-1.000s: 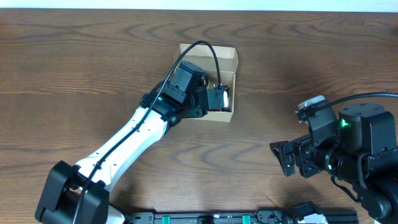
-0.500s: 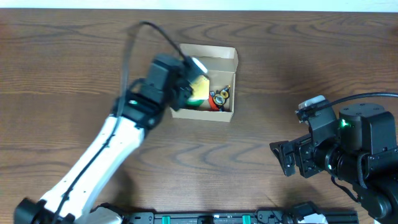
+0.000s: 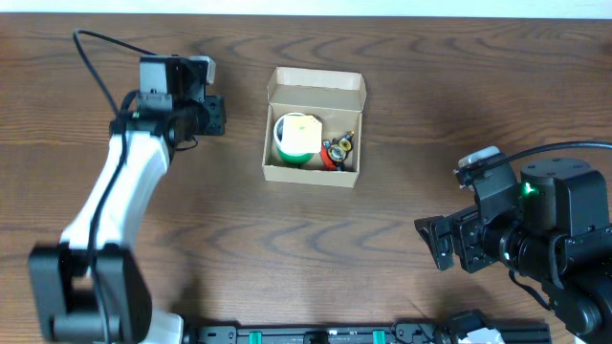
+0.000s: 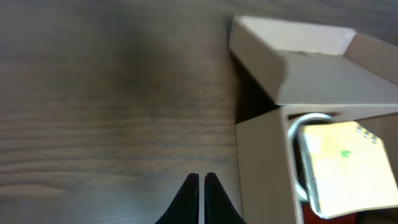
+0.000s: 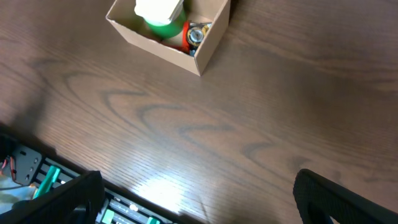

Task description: Pack container

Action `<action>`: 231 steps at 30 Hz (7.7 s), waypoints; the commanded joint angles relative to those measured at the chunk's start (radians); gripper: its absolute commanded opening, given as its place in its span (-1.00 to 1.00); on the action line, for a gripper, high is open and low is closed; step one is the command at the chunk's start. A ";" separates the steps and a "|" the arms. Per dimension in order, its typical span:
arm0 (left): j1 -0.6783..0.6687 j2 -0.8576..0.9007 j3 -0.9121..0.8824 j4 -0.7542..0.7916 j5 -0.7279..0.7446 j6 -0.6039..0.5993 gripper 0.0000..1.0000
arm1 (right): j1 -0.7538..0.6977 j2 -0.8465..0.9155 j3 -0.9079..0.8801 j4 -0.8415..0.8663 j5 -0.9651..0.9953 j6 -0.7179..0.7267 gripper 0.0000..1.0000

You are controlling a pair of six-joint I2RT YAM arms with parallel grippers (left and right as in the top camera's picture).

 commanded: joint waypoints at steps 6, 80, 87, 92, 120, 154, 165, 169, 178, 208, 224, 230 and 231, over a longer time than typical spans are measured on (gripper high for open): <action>-0.005 0.333 0.328 -0.114 0.235 -0.074 -0.89 | -0.002 0.002 0.000 -0.003 0.006 -0.016 0.99; 0.021 0.745 0.673 0.083 0.743 -0.248 -0.88 | -0.194 1.181 -0.230 1.828 -0.790 0.669 -0.97; 0.036 0.695 0.674 0.120 0.777 -0.238 -0.89 | -0.216 1.181 -0.229 1.997 -0.943 0.676 -0.97; 0.035 0.631 0.674 0.116 0.777 -0.175 -0.88 | -0.222 1.181 -0.218 2.033 -1.029 0.693 -0.97; -0.060 0.253 0.673 -0.818 0.339 0.464 -0.89 | -0.099 0.755 -0.214 1.104 -0.709 0.174 -0.97; -0.160 0.184 0.252 -0.644 0.291 0.383 -0.89 | -0.037 0.666 -0.324 0.861 -0.465 0.068 -0.97; -0.164 -0.335 0.256 -0.649 0.093 0.305 -0.88 | -0.034 0.161 -0.218 0.736 -0.209 0.074 -0.97; -0.164 -0.486 0.256 -0.654 0.061 0.306 -0.89 | -0.034 0.018 -0.218 0.655 -0.135 0.074 -0.95; -0.164 -0.599 0.256 -0.689 0.061 0.306 0.91 | -0.034 -0.104 -0.218 0.526 -0.136 0.074 0.99; -0.010 -1.067 -0.098 -0.516 -0.201 0.095 0.91 | -0.034 -0.102 -0.218 0.439 -0.136 0.074 0.98; 0.090 -1.572 -0.896 -0.055 -0.173 -0.072 0.91 | -0.034 -0.102 -0.218 0.439 -0.136 0.074 0.98; 0.090 -1.645 -1.003 0.001 -0.166 -0.098 0.91 | -0.034 -0.102 -0.218 0.439 -0.136 0.074 0.98; 0.090 -1.657 -1.015 0.003 -0.166 -0.098 0.91 | -0.034 -0.102 -0.218 0.439 -0.136 0.074 0.98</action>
